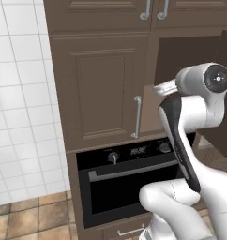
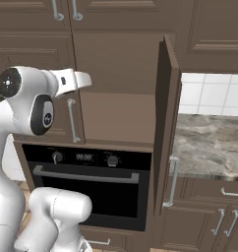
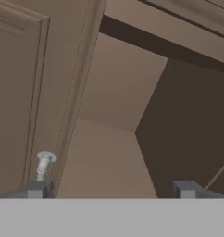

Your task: Open the cabinet. Pick the sponge and place it next to the sink. Then close the cabinet.

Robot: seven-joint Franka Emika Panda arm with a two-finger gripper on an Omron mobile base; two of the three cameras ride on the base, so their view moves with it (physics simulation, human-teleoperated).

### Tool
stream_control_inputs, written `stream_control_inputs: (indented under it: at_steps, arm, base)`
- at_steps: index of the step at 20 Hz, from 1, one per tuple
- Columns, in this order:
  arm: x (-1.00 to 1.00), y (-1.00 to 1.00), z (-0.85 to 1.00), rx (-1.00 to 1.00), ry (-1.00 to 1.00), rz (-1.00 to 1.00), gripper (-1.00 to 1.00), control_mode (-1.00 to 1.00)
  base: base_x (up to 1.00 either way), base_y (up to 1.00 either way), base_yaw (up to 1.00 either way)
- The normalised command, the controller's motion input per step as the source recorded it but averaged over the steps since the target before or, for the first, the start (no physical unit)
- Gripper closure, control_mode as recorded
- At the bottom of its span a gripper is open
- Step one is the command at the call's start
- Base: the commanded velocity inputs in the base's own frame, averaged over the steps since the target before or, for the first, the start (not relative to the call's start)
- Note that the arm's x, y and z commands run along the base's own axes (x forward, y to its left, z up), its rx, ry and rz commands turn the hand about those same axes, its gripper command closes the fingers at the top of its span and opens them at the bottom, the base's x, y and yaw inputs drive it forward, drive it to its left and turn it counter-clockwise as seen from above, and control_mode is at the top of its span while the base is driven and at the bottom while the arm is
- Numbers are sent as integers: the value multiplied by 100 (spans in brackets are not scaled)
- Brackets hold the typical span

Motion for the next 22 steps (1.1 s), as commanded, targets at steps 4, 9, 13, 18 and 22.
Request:
stream_control_inputs:
  at_steps: [4,9,13,18,22]
  arm:
    - [-56,-12,2,1,31,5,-100,-100]
    - [-70,-3,-5,1,26,4,-100,-100]
    - [-27,-1,-46,4,0,-1,-100,-100]
    - [-32,-13,-46,1,-3,-11,-100,-100]
    - [-61,-31,-12,4,-3,-16,-100,-100]
  base:
    - [0,0,0]
    - [0,0,0]
    - [0,0,0]
    - [0,0,0]
    - [0,0,0]
